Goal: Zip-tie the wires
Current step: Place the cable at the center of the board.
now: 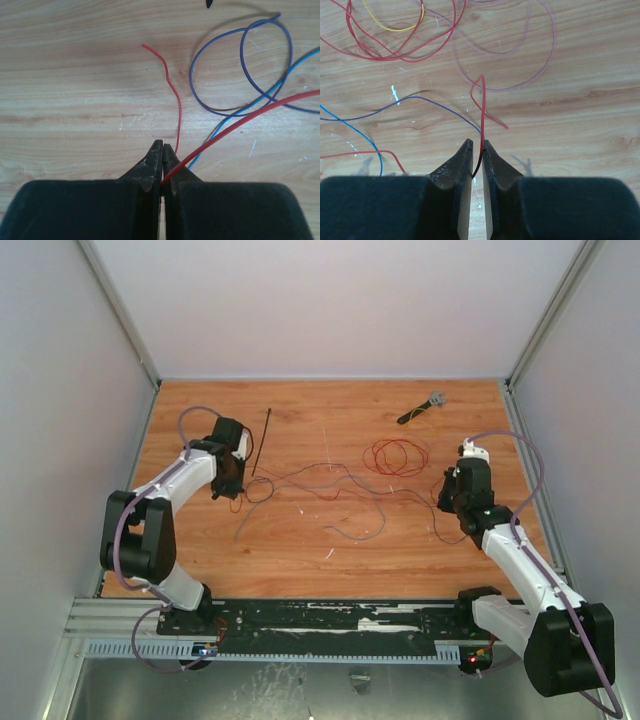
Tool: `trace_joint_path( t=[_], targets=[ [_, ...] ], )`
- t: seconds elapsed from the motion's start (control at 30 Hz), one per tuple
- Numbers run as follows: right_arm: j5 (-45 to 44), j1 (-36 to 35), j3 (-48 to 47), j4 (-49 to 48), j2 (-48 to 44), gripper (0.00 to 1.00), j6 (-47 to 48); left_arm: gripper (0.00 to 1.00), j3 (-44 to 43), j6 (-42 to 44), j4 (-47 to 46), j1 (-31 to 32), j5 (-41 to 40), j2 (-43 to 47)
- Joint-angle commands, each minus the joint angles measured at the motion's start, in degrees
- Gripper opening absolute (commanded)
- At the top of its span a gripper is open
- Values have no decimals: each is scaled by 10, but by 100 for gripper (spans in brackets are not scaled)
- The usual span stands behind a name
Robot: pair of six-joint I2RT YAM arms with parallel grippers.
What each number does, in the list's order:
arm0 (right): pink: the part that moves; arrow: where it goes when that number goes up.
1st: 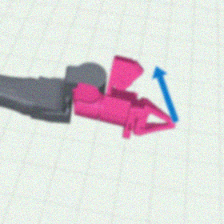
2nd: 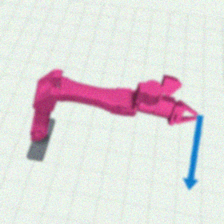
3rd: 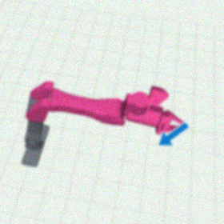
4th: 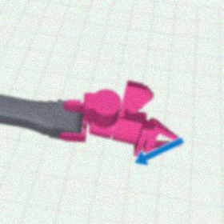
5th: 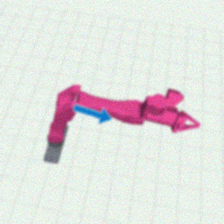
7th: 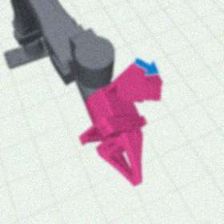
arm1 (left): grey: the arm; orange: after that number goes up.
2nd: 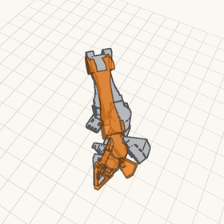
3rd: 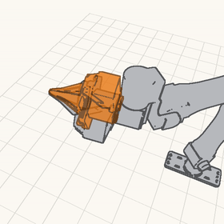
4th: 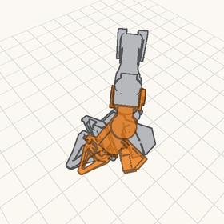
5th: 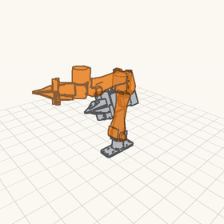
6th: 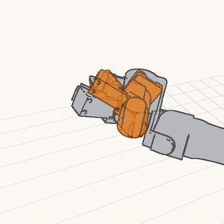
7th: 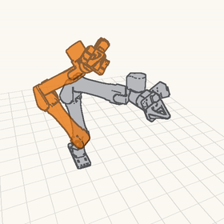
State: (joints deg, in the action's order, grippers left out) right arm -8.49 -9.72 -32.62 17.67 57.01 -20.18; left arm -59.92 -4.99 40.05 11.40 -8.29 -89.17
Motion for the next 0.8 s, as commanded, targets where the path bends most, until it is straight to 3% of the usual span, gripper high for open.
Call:
trace_joint_path(
  t=[0.0, 0.1, 0.37, 0.6, 0.77],
  targets=[
    [-16, -1, 9, -44, 6, 13, -4, 0, 0, -4, -15, 13, -22, -28],
    [-16, -1, 14, -51, 18, 15, -3, 0, -3, -5, -16, 22, -33, -44],
    [-10, -1, 22, -67, 32, 28, -1, 21, 0, -7, -18, 37, -53, -77],
    [-10, -1, 15, -64, 29, 54, 9, 46, 3, -5, -18, 37, -78, -76],
    [-12, 0, -7, -47, 8, 62, 24, 60, 5, -4, -13, 37, -91, -63]
  ],
)
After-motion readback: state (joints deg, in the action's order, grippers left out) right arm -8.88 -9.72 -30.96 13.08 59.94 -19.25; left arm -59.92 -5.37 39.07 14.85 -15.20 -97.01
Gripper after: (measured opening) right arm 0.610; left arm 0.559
